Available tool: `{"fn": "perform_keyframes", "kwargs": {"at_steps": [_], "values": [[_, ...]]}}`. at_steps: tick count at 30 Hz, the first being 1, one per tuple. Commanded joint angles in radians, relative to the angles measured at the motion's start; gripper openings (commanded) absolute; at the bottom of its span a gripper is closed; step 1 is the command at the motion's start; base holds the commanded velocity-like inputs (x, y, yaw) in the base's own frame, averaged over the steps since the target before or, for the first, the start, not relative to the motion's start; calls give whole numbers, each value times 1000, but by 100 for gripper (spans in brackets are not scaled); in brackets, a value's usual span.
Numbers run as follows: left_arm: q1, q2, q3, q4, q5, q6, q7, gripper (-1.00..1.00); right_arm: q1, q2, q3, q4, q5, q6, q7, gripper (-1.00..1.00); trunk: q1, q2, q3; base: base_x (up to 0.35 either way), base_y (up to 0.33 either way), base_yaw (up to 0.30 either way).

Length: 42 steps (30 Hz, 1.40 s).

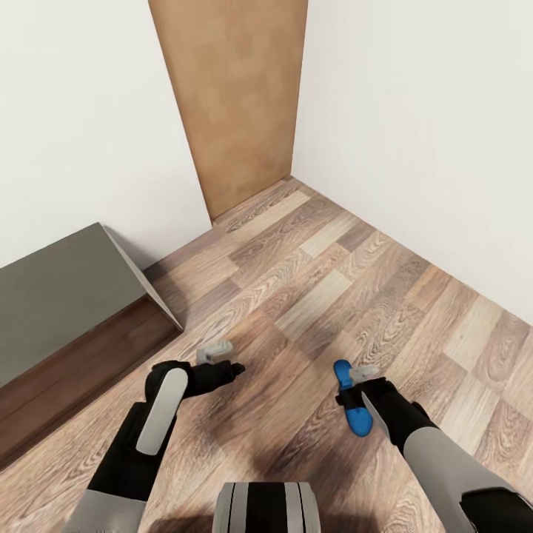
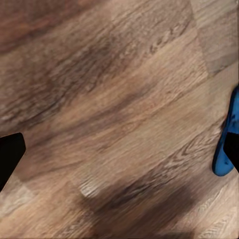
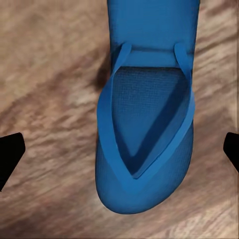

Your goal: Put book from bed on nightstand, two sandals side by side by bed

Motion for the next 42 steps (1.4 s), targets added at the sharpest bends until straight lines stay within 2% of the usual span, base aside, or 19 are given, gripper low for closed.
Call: {"fn": "perform_keyframes", "kwargs": {"at_steps": [1, 8, 11, 17, 24, 42], "values": [[-1, 0, 0, -1, 10, 2, 11, 100, 0, -1, 4, -2, 8, 6, 6, 100, 0, -1, -5, 0, 0, 0], [-37, 1, 10, -16, 10, 22, 19, 100, -4, -3, 4, -20, 5, 3, 7, 100, 3, -2, -32, 0, 0, 0], [-20, 18, -7, 1, 7, 5, 15, 100, -8, -14, -9, -37, 1, -14, 1, 100, 3, -2, -32, 0, 0, 0], [14, 19, -38, 35, 7, -28, 15, 100, -8, -14, -9, -71, 1, -47, 1, 100, 3, -2, -32, 0, 0, 0], [20, 19, -38, 38, 7, -28, 15, 100, -8, -14, -9, -110, 1, -72, 1, 100, 3, -2, -32, 0, 0, 0], [20, 19, -38, 38, 7, -28, 15, 100, -8, -14, -9, -110, 1, -72, 1, 100, 3, -2, -32, 0, 0, 0]]}}
